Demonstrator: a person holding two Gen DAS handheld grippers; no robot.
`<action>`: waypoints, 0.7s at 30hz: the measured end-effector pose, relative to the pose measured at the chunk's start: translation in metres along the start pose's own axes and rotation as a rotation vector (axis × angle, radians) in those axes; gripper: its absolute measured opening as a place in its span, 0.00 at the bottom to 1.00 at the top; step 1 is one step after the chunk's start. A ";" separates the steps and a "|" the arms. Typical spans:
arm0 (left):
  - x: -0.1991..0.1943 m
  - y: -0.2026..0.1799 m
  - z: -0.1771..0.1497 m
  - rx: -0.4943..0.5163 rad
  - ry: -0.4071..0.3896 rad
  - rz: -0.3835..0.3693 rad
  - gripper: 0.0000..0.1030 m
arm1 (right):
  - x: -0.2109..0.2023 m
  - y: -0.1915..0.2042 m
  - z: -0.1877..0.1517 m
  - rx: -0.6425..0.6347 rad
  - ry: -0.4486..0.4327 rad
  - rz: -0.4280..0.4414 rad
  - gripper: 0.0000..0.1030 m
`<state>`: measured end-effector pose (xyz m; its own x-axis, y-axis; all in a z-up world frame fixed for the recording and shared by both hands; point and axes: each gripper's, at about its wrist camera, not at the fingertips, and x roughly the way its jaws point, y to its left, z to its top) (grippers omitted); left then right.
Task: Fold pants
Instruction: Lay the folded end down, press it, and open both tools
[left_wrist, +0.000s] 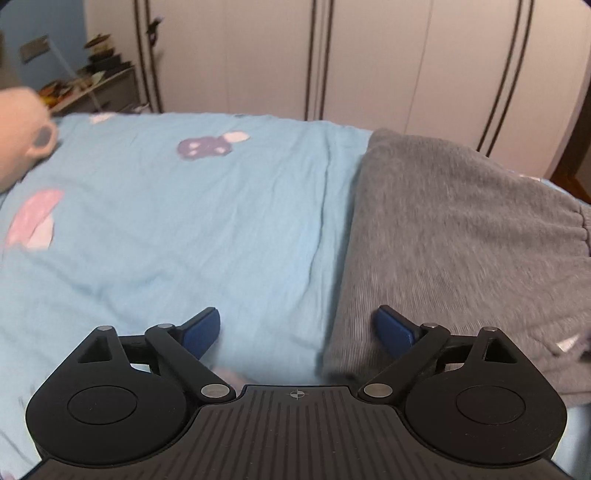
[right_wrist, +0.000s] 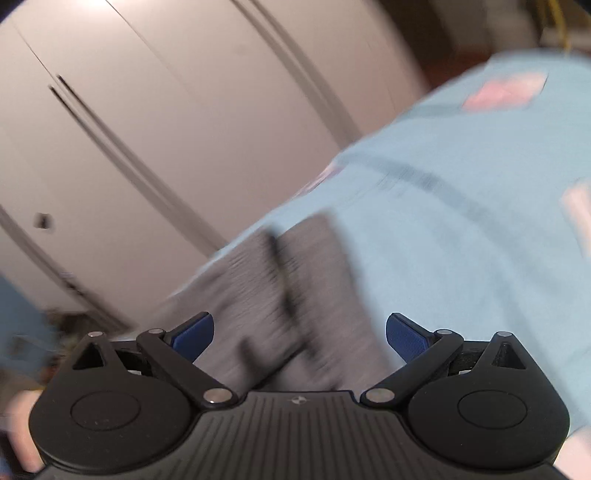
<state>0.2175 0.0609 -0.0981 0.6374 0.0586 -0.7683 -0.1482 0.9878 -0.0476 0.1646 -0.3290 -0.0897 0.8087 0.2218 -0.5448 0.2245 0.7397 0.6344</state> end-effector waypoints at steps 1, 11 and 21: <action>-0.003 0.002 -0.002 -0.004 -0.008 -0.006 0.93 | 0.003 0.001 -0.003 -0.002 0.015 -0.002 0.89; 0.002 0.011 -0.019 -0.022 0.033 -0.044 0.95 | 0.023 0.008 -0.017 0.027 0.066 -0.066 0.69; 0.018 0.022 -0.024 -0.075 0.057 -0.091 1.00 | 0.040 0.017 -0.014 0.106 0.018 0.014 0.42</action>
<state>0.2076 0.0805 -0.1281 0.6070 -0.0407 -0.7937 -0.1492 0.9751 -0.1641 0.1928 -0.2986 -0.1089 0.8024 0.2436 -0.5449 0.2707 0.6651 0.6959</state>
